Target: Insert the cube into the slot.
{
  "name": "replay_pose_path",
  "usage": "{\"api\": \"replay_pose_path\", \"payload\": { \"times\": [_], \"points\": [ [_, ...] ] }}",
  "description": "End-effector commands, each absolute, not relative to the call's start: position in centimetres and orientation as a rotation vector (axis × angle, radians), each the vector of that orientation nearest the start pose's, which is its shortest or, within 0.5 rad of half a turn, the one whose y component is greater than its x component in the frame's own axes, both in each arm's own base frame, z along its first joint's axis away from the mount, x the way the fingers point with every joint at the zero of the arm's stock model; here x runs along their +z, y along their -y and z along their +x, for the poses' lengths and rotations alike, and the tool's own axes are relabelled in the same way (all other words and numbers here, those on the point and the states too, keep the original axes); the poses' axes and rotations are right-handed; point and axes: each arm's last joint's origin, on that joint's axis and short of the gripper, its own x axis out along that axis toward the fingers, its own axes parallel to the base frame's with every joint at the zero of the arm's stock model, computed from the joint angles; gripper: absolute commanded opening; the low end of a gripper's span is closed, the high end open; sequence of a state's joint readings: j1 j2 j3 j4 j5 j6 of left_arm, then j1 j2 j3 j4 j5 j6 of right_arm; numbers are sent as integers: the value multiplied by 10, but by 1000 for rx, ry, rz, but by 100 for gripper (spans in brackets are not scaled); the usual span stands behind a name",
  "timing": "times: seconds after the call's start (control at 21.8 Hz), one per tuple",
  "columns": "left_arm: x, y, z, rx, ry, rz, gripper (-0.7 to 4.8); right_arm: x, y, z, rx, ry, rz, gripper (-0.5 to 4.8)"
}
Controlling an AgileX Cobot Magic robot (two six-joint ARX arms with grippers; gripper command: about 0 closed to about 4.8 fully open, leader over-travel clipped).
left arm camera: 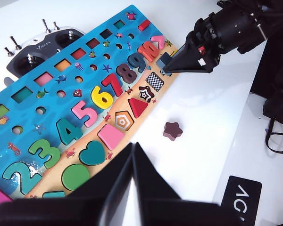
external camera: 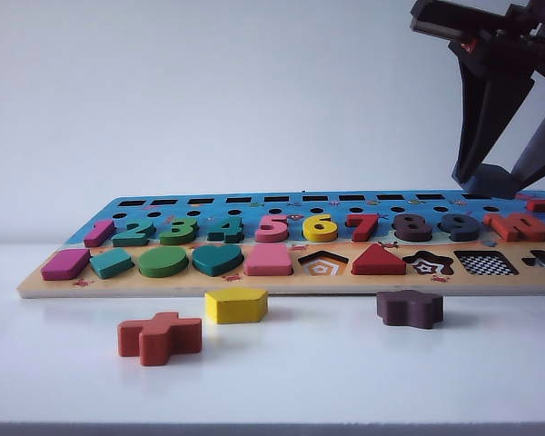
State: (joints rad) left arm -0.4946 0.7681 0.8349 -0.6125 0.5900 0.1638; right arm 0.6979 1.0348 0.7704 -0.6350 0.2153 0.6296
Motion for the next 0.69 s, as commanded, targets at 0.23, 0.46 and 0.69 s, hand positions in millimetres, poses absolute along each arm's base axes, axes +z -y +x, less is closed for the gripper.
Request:
{"api": "replay_pose_path", "payload": {
  "times": [0.23, 0.46, 0.69],
  "points": [
    [318, 86, 124, -1109, -462, 116, 10, 249, -121, 156, 130, -874, 192, -9],
    [318, 86, 124, -1109, -462, 116, 10, 248, -120, 157, 120, -874, 194, -9],
    [318, 86, 124, -1109, -462, 116, 10, 247, -119, 159, 110, -881, 190, -8]
  ]
}}
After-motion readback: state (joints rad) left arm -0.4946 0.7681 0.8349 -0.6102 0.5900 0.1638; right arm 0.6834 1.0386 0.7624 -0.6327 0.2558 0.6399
